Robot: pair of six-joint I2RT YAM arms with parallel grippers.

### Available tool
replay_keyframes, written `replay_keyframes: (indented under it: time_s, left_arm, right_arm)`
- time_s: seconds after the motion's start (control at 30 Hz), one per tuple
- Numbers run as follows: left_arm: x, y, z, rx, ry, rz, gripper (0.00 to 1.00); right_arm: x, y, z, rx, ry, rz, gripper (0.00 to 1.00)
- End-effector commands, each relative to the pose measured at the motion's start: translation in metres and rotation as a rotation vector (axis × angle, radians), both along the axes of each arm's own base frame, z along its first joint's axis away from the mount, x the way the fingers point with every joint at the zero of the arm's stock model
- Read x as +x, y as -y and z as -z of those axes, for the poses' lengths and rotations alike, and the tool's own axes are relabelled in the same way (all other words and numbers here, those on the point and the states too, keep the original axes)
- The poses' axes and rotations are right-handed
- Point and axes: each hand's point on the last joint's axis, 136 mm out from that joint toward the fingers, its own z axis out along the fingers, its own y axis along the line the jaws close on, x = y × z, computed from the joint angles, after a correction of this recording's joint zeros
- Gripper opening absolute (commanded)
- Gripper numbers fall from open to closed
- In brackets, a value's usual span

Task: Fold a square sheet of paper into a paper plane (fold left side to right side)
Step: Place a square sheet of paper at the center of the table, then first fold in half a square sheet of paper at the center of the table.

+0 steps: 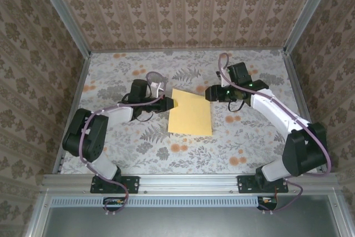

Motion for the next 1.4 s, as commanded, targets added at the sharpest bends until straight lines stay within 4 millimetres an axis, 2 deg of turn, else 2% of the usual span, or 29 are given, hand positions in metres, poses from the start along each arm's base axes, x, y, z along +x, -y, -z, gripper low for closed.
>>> replay_keyframes:
  time_s: [0.0, 0.17, 0.27, 0.4, 0.5, 0.67, 0.87, 0.9, 1.03, 1.23, 1.37]
  left_arm:
    - [0.004, -0.006, 0.021, 0.066, -0.042, -0.051, 0.00]
    - [-0.001, -0.012, 0.040, 0.133, -0.102, -0.048, 0.00]
    - [-0.002, -0.013, 0.045, 0.156, -0.125, -0.048, 0.00]
    - [-0.002, -0.014, 0.043, 0.160, -0.133, -0.055, 0.00]
    - [-0.003, -0.014, 0.037, 0.157, -0.133, -0.058, 0.05]
    - [-0.002, -0.007, 0.022, 0.115, -0.145, -0.049, 0.23]
    - [0.001, 0.012, 0.001, 0.038, -0.150, -0.011, 0.42]
    - [-0.007, 0.024, -0.001, 0.030, -0.152, 0.020, 0.44]
    - [-0.006, 0.039, -0.002, 0.007, -0.168, 0.040, 0.50]
    - [-0.005, 0.059, 0.006, -0.009, -0.198, 0.063, 0.53]
    - [0.000, 0.062, 0.015, -0.001, -0.211, 0.042, 0.48]
  right_arm:
    - [0.002, -0.013, 0.028, 0.065, -0.091, 0.070, 0.45]
    - [-0.003, -0.030, 0.078, 0.030, -0.215, 0.068, 0.25]
    - [-0.004, -0.040, 0.101, 0.010, -0.269, 0.060, 0.21]
    - [-0.007, -0.045, 0.125, -0.055, -0.332, 0.055, 0.19]
    - [-0.012, -0.038, 0.141, -0.115, -0.375, 0.070, 0.19]
    - [-0.020, -0.034, 0.158, -0.152, -0.422, 0.068, 0.19]
    - [-0.021, -0.036, 0.161, -0.147, -0.414, 0.049, 0.19]
    - [-0.019, -0.038, 0.160, -0.141, -0.408, 0.045, 0.20]
    - [-0.016, -0.043, 0.156, -0.107, -0.392, 0.032, 0.20]
    - [-0.005, -0.050, 0.136, -0.048, -0.333, 0.026, 0.23]
    - [0.004, -0.040, 0.113, -0.035, -0.277, 0.059, 0.27]
